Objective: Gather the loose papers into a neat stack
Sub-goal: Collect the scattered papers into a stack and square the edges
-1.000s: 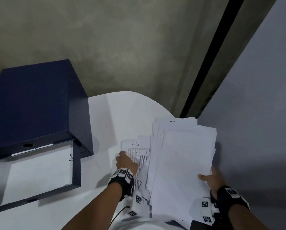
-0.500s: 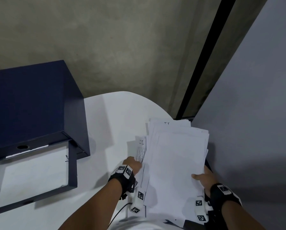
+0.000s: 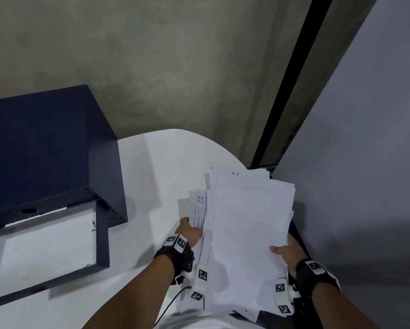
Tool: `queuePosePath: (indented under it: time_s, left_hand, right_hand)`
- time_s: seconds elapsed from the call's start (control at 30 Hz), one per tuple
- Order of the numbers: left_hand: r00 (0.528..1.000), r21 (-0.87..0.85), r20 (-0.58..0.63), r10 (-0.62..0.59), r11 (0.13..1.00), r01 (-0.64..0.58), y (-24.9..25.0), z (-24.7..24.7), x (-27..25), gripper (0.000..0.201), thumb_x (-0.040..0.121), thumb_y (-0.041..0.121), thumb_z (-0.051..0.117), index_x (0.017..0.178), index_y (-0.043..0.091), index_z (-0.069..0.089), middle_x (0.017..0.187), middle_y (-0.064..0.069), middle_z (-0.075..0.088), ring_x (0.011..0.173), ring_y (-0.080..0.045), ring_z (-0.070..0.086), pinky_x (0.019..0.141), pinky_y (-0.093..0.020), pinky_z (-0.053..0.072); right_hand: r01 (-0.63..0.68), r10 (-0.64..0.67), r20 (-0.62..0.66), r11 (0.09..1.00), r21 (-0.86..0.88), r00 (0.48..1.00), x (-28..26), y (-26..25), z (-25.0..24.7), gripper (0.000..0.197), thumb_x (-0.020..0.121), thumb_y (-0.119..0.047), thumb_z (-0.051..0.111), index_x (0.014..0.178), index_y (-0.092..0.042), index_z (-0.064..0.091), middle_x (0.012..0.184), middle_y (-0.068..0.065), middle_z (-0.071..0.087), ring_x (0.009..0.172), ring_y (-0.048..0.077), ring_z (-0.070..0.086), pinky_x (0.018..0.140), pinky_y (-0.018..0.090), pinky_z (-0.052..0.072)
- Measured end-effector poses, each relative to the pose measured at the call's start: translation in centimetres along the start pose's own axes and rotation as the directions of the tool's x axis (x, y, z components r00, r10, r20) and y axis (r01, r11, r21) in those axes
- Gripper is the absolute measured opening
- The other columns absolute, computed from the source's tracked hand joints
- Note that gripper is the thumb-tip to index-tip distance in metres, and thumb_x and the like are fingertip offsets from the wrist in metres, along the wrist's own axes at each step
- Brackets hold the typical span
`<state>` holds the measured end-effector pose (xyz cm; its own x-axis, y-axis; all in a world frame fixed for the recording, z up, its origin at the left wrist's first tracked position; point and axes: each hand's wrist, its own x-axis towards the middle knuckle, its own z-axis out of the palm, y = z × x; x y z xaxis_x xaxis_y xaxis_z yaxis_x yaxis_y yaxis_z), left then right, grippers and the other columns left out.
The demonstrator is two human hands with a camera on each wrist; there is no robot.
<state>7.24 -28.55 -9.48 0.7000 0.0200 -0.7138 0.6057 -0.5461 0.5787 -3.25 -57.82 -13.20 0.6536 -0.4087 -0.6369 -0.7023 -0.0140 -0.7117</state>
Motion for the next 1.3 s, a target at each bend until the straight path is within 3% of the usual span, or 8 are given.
queuePosePath:
  time_s: [0.17, 0.4, 0.6, 0.73, 0.93, 1.03, 1.17, 1.3]
  left_hand:
    - [1.000, 0.098, -0.014, 0.018, 0.995, -0.017, 0.2, -1.1, -0.7, 0.003, 0.081, 0.012, 0.055, 0.079, 0.014, 0.056, 0.077, -0.002, 0.060, 0.065, -0.017, 0.054, 0.065, -0.026, 0.048]
    - [0.948, 0.303, -0.281, 0.148, 0.951, -0.059, 3.2, -7.5, -2.6, 0.043, 0.094, 0.009, 0.040, 0.136, 0.006, 0.044, 0.131, -0.019, 0.056, 0.113, -0.035, 0.057, 0.090, -0.034, 0.047]
    - [0.688, 0.421, -0.551, 0.472, 0.869, -0.259, 8.7, -14.5, -6.7, 0.028, 0.088, 0.002, 0.041, 0.112, 0.012, 0.054, 0.095, -0.019, 0.064, 0.086, -0.042, 0.061, 0.067, -0.038, 0.044]
    - [0.558, 0.178, -0.685, 0.469, 0.850, -0.496, 11.0, -16.9, -9.0, 0.022, 0.095, 0.014, 0.047, 0.113, 0.017, 0.059, 0.104, -0.012, 0.068, 0.093, -0.035, 0.062, 0.081, -0.038, 0.052]
    - [0.734, -0.359, -0.571, 0.367, 0.692, -0.626, 11.0, -16.0, -9.3, 0.025, 0.090, 0.012, 0.064, 0.114, 0.017, 0.064, 0.104, 0.007, 0.068, 0.099, -0.014, 0.065, 0.093, -0.033, 0.049]
    - [0.877, -0.597, -0.359, 0.319, 0.644, -0.478, 9.9, -14.5, -7.7, 0.025, 0.084, 0.015, 0.071, 0.108, 0.020, 0.066, 0.110, 0.005, 0.068, 0.103, -0.013, 0.062, 0.098, -0.035, 0.044]
    - [0.956, -0.569, -0.207, 0.207, 0.770, -0.289, 6.8, -11.5, -4.5, 0.049, 0.082, 0.030, 0.074, 0.126, 0.015, 0.060, 0.118, 0.007, 0.063, 0.116, -0.017, 0.053, 0.100, -0.034, 0.034]
    - [0.985, -0.327, -0.026, 0.173, 0.929, -0.172, 2.8, -8.5, -1.4, 0.048, 0.079, 0.004, 0.069, 0.122, 0.019, 0.053, 0.109, -0.001, 0.067, 0.099, -0.025, 0.065, 0.080, -0.035, 0.054]
  right_hand:
    - [-0.008, 0.009, 0.028, 1.000, -0.028, 1.000, -0.1, 0.0, 0.3, 0.059, 0.079, 0.011, 0.065, 0.131, -0.014, 0.053, 0.117, 0.007, 0.067, 0.109, 0.030, 0.062, 0.103, 0.049, 0.046]
    - [0.034, -0.022, 0.109, 0.993, -0.113, 0.994, -1.1, -2.5, 2.4, 0.050, 0.083, 0.011, 0.064, 0.120, -0.019, 0.051, 0.109, 0.004, 0.063, 0.104, 0.025, 0.060, 0.095, 0.035, 0.046]
    - [0.046, -0.022, 0.132, 0.982, -0.185, 0.991, -1.0, -3.8, 4.4, 0.040, 0.080, 0.000, 0.067, 0.116, -0.013, 0.055, 0.108, 0.005, 0.069, 0.096, 0.022, 0.066, 0.085, 0.035, 0.053]
    - [0.026, -0.003, 0.126, 0.982, -0.186, 0.992, -1.2, -4.4, 4.6, 0.038, 0.081, -0.001, 0.065, 0.116, -0.012, 0.054, 0.105, 0.003, 0.068, 0.094, 0.022, 0.066, 0.082, 0.035, 0.053]
    - [0.023, 0.017, 0.154, 0.966, -0.258, 0.988, -0.3, -3.8, 4.3, 0.054, 0.073, -0.014, 0.070, 0.125, -0.014, 0.053, 0.116, 0.004, 0.066, 0.107, 0.025, 0.063, 0.097, 0.043, 0.051]
    - [0.047, 0.003, 0.193, 0.966, -0.253, 0.981, -1.5, -5.6, 4.7, 0.020, 0.087, -0.004, 0.063, 0.105, -0.008, 0.057, 0.100, 0.006, 0.066, 0.092, 0.021, 0.060, 0.081, 0.030, 0.049]
    - [-0.045, 0.069, 0.146, 0.985, -0.166, 0.987, -1.4, -5.9, 4.7, 0.045, 0.097, -0.016, 0.051, 0.140, -0.005, 0.042, 0.123, 0.001, 0.052, 0.107, 0.016, 0.050, 0.092, 0.031, 0.042]
    - [-0.137, 0.149, 0.153, 0.987, -0.086, 0.977, -2.0, -6.2, 4.7, 0.064, 0.093, -0.049, 0.051, 0.147, -0.016, 0.037, 0.141, 0.004, 0.050, 0.131, 0.028, 0.047, 0.111, 0.043, 0.033]
